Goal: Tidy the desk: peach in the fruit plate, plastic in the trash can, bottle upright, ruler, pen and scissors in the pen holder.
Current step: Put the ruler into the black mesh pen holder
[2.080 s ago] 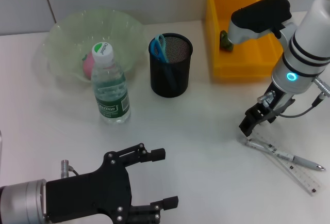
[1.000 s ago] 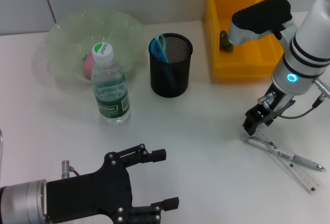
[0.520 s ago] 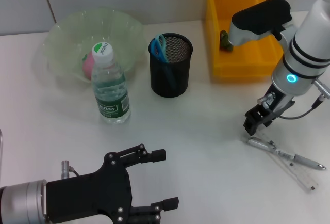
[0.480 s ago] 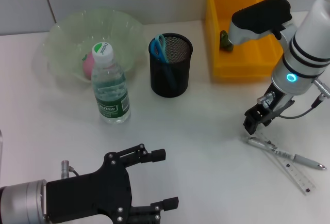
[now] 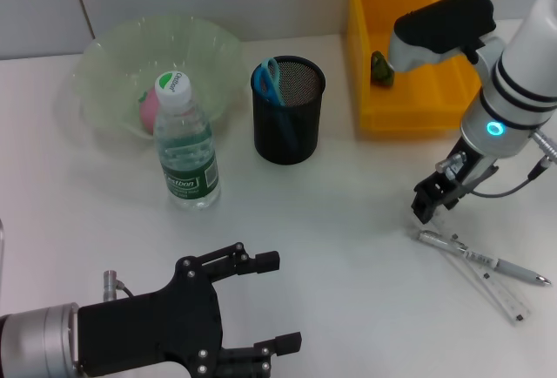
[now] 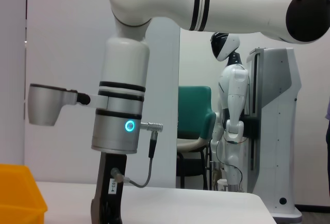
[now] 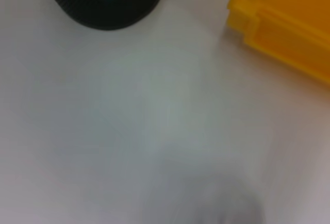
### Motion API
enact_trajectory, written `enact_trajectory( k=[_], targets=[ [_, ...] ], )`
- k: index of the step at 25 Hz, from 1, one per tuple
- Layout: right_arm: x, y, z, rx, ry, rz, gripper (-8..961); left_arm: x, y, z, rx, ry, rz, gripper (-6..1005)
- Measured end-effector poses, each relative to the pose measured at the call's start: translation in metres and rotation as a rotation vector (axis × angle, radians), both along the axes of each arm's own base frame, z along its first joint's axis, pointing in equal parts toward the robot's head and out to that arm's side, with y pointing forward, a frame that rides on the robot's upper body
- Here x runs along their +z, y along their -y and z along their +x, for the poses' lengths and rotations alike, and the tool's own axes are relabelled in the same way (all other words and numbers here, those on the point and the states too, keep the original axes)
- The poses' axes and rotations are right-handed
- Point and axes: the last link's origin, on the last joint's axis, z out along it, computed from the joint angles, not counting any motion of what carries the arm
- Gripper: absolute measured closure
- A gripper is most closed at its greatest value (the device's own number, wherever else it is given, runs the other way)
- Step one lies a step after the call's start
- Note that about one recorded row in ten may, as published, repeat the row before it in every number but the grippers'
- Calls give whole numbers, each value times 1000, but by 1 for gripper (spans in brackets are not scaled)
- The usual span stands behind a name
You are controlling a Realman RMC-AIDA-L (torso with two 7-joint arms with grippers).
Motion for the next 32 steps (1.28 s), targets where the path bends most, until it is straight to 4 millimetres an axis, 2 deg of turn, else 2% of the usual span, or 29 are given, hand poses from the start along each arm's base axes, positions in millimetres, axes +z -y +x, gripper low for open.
enact_trajectory(
  k=[7,10,11,13,24,25,29,32],
  targets=[
    [12,4,-15,30,-60,20,570,0,-1,1,-2,2,1,181],
    [27,6,-27,53,-105,48,570,0,-1,1,-3,2,1,181],
    [39,7,-34,82,-122,74,570,0,-1,1,-4,2,2,181],
    [44,8,-38,96,-128,86,570,0,-2,2,-6,2,2,181],
    [97,15,-91,392,-276,232,570,2,-5,6,-15,12,-1,180],
    [97,15,-91,392,-276,232,570,2,-5,6,-17,15,-2,180],
    [117,17,-114,555,-317,324,570,3,-4,7,-23,21,-7,180],
    [122,17,-123,635,-345,358,570,4,-5,8,-25,21,-8,180]
  ],
)
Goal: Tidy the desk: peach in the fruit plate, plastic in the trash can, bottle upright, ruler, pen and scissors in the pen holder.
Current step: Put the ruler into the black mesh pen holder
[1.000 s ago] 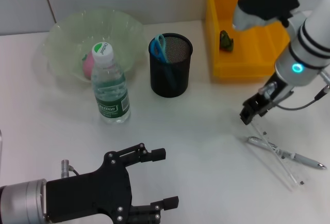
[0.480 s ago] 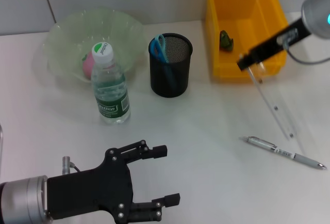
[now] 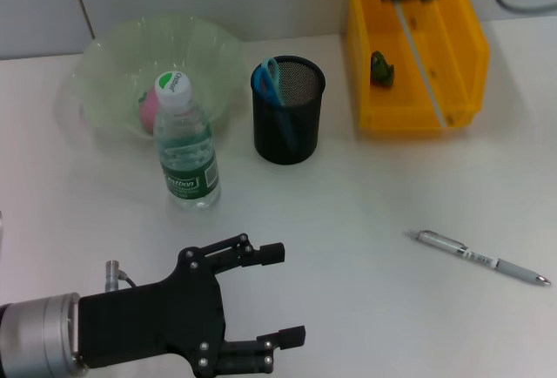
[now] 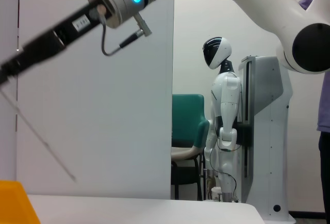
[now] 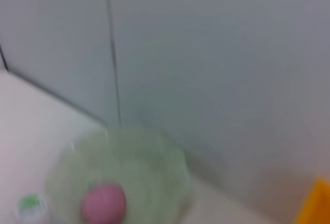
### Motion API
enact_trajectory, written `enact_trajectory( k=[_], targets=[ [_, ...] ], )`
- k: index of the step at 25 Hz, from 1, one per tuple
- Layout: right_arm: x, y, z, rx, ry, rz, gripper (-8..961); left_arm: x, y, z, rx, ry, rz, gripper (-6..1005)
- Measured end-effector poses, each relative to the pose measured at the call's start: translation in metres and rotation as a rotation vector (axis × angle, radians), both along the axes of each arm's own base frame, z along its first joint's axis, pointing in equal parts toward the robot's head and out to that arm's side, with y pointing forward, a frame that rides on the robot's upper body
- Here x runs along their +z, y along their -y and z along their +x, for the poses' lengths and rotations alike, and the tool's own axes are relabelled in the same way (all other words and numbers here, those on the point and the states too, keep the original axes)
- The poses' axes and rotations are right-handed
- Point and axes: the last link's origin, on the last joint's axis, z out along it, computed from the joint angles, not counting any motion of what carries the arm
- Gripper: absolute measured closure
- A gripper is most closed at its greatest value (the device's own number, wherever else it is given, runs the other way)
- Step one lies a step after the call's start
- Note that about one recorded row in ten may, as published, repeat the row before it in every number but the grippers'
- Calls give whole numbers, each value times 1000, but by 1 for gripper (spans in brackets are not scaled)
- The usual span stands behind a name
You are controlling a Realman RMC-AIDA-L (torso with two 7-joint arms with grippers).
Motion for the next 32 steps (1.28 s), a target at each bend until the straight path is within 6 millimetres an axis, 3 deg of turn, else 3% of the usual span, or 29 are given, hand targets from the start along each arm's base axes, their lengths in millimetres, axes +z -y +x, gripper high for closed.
enact_trajectory(
  k=[5,14,25,32],
  targets=[
    [-7,-7,-10,154,-115,34,571,1,0,0,2,1,-4,180],
    [-38,-26,6,344,-255,44,571,2,-1,-2,9,-1,-7,180],
    [-91,-44,18,464,-168,65,571,3,-2,-1,33,1,-35,181],
    [-110,-47,18,503,-154,87,571,3,-2,-1,42,4,-47,181]
  ],
)
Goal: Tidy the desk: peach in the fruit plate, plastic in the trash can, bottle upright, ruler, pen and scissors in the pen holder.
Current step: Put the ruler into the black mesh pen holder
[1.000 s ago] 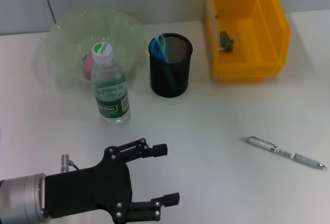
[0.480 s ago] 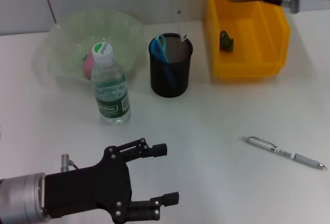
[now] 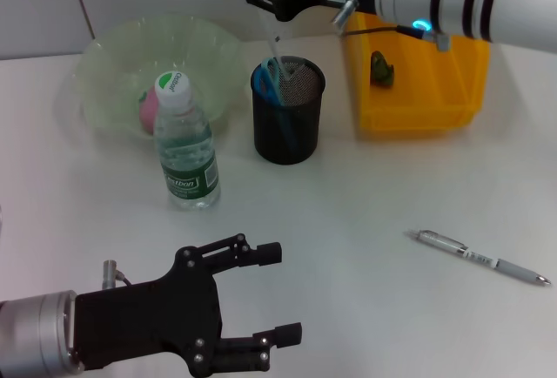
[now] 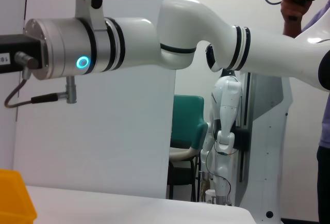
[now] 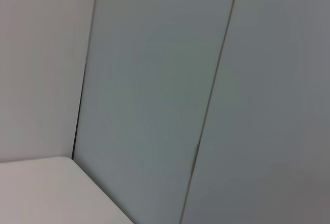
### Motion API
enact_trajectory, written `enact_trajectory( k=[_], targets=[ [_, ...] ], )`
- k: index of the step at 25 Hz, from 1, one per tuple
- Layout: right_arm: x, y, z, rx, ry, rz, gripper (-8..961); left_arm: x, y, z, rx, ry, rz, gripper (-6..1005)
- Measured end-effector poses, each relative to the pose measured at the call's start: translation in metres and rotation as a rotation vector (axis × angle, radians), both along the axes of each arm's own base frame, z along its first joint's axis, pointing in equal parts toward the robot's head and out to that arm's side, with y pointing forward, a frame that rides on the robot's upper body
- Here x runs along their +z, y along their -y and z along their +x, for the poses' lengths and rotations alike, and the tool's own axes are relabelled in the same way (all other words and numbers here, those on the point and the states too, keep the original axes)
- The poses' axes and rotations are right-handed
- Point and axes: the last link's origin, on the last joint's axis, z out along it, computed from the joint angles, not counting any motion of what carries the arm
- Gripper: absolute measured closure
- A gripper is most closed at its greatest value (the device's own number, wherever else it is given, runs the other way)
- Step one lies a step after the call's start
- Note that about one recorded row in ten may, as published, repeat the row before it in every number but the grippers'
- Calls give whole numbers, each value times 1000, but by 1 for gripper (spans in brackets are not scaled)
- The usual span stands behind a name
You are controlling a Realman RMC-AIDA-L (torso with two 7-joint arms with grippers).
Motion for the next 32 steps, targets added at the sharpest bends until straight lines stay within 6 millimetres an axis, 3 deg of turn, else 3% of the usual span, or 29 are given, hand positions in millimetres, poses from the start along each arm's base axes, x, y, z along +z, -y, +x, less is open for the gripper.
enact_trajectory(
  k=[32],
  targets=[
    [-25,-6,41,-135,-2,-46,509,-1,1,0,2,0,-6,180]
  ],
)
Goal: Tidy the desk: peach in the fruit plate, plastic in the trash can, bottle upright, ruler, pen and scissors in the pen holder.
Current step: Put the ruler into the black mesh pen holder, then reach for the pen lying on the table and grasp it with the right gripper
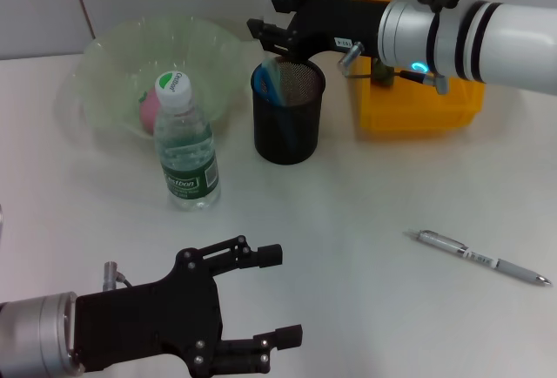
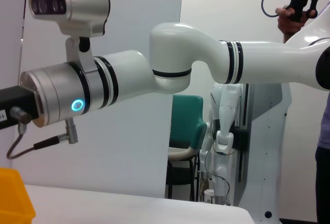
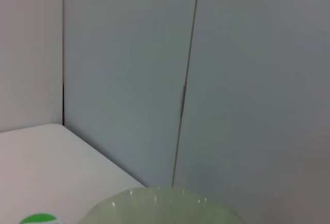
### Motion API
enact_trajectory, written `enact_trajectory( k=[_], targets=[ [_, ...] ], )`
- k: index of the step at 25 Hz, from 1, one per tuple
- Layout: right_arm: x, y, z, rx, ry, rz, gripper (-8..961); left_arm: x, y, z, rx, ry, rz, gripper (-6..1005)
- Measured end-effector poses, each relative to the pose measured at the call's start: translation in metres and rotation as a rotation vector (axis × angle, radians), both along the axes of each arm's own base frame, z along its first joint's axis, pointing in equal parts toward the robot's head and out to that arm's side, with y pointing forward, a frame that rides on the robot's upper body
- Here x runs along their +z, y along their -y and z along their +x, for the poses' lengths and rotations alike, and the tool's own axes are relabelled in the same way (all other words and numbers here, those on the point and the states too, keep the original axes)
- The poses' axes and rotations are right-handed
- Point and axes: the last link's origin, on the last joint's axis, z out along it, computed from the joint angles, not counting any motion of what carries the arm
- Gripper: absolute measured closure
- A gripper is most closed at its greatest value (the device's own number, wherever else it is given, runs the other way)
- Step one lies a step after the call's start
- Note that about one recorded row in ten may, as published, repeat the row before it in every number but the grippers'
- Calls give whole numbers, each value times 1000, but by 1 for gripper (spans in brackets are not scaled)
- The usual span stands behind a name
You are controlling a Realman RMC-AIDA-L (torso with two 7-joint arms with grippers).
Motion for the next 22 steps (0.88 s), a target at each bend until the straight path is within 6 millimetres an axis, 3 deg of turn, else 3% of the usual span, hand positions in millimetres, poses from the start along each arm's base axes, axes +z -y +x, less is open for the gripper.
enact_trajectory(
  k=[9,18,22],
  targets=[
    [12,7,-5,0,-84,10,365,0,0,0,-1,0,3,181],
    [78,42,-30,53,-223,42,167,4,1,-5,4,-7,7,181],
    [103,58,-24,-46,-168,-30,168,7,1,-8,7,-14,11,180]
  ],
)
